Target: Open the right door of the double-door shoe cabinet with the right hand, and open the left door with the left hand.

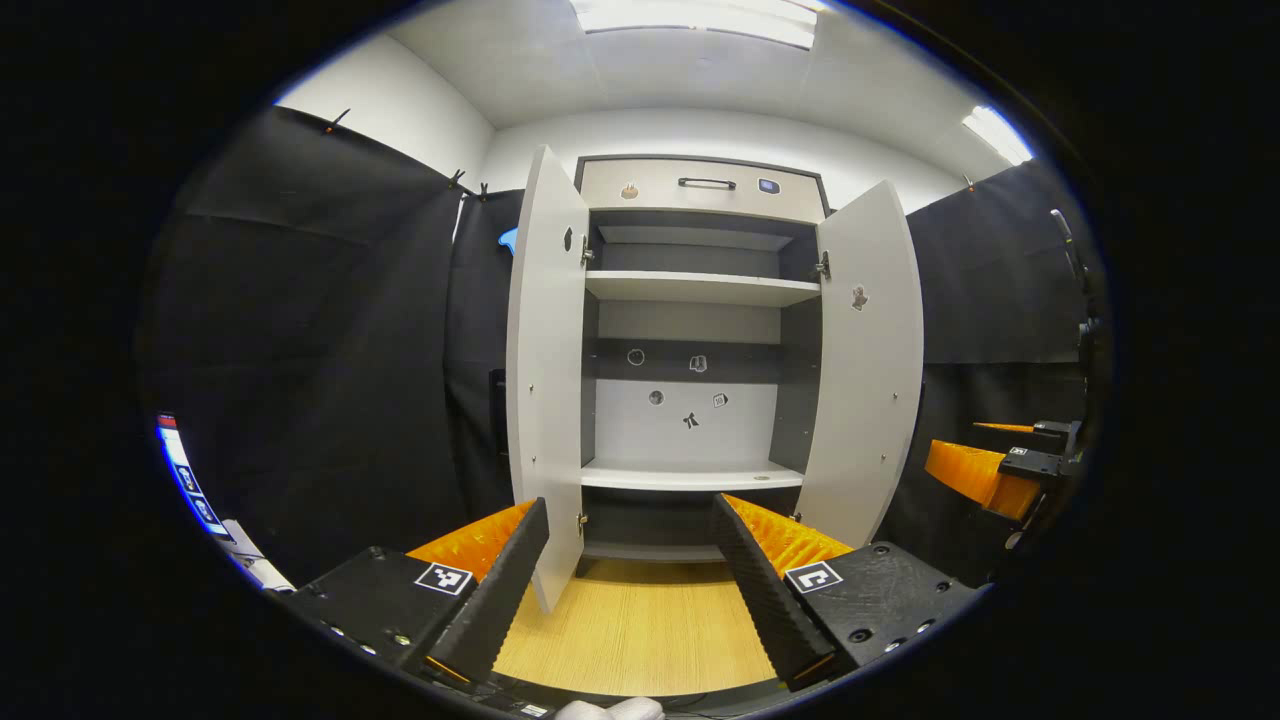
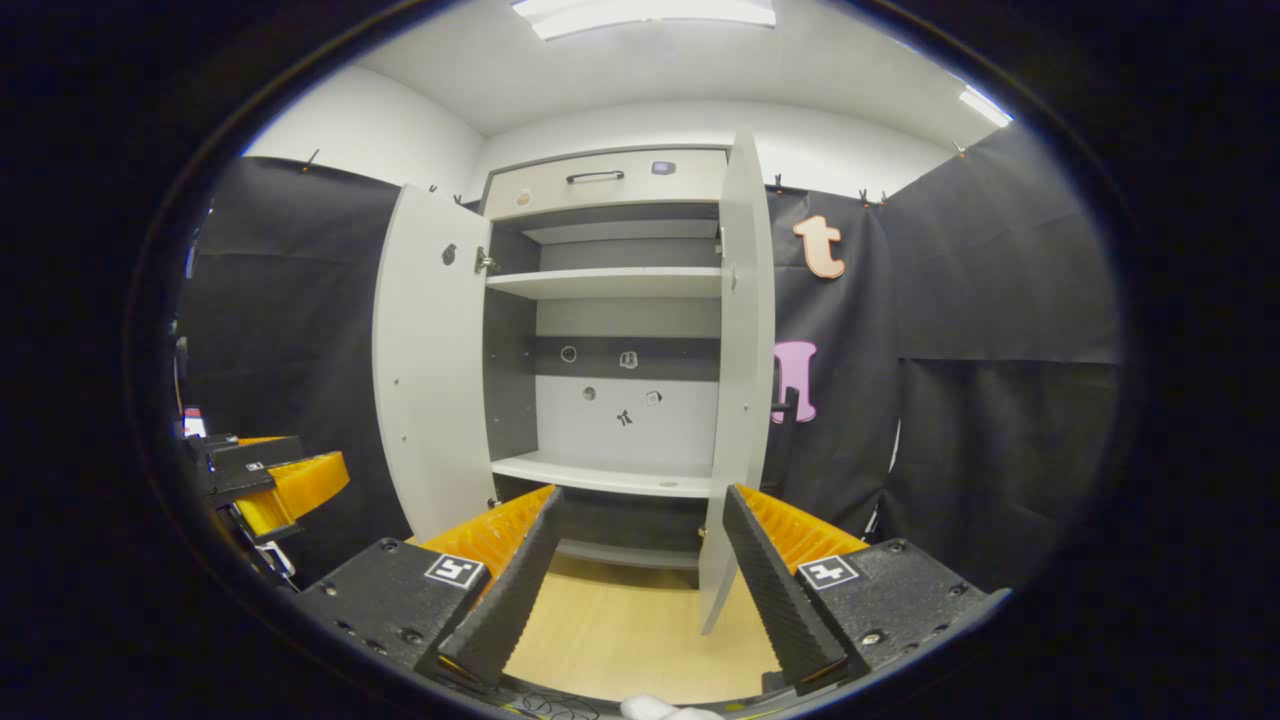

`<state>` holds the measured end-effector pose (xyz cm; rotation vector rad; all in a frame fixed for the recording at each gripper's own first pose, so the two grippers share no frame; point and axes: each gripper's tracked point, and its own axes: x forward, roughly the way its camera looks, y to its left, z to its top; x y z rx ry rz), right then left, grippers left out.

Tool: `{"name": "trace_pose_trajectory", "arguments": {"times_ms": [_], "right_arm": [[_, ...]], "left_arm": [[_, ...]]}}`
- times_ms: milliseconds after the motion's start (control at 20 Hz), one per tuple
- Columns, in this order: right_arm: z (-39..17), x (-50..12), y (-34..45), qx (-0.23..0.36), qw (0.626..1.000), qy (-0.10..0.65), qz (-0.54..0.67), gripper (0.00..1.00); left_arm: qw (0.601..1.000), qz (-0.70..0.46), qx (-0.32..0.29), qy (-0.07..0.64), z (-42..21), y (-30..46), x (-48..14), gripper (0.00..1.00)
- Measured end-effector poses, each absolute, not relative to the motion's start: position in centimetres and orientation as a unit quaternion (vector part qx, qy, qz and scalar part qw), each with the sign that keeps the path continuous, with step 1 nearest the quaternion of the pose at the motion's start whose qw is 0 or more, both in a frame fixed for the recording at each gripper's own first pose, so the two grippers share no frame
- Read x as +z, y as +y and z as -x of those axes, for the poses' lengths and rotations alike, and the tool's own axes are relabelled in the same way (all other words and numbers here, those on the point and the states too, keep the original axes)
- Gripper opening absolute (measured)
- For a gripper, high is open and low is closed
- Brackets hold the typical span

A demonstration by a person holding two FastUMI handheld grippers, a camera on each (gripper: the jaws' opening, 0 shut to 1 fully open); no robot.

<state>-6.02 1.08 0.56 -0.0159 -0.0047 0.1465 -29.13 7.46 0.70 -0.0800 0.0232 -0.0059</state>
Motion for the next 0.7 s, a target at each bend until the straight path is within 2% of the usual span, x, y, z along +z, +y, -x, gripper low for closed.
{"name": "trace_pose_trajectory", "arguments": {"times_ms": [700], "right_arm": [[6.52,0.82,1.42,0.065,0.998,-0.004,0.002,0.99]], "left_arm": [[0.999,0.041,-0.018,0.008,29.57,7.26,1.18,0.98]]}}
